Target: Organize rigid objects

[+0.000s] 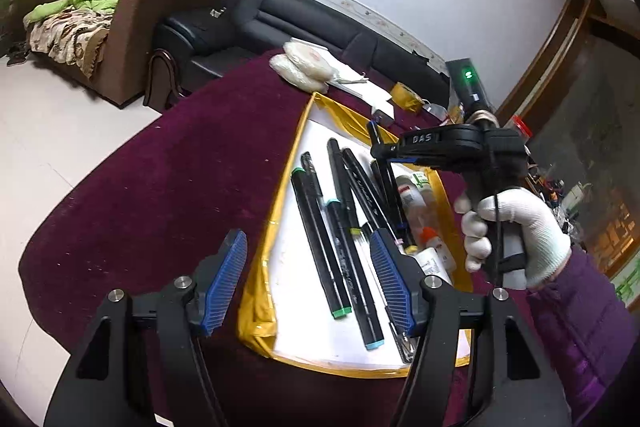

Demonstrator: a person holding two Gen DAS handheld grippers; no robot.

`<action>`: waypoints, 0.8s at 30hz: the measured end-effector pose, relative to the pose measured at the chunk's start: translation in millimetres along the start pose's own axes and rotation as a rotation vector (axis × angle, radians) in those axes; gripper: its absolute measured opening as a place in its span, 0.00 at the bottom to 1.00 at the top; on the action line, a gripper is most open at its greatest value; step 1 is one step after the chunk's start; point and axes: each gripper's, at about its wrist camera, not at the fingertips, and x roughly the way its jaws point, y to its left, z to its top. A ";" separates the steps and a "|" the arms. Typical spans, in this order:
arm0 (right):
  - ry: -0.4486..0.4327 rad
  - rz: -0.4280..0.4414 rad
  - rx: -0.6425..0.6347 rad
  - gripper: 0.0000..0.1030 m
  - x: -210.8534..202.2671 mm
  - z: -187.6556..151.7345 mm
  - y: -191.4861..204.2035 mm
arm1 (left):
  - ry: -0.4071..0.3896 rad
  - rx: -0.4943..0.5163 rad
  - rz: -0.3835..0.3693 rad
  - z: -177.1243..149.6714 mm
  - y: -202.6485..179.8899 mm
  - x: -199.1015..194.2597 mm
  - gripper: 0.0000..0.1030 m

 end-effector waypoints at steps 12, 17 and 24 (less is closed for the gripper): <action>-0.248 0.032 0.085 0.35 -93.2 -53.2 -32.7 | -0.072 0.016 0.017 4.2 -18.6 -10.6 0.70; -0.457 -0.063 0.060 0.46 -155.7 -104.6 -38.9 | -0.392 0.143 0.182 -0.3 -69.6 -71.8 1.00; -0.759 -0.263 0.100 0.96 -210.9 -185.7 -36.6 | -0.511 0.167 0.087 -7.5 -129.2 -75.2 1.00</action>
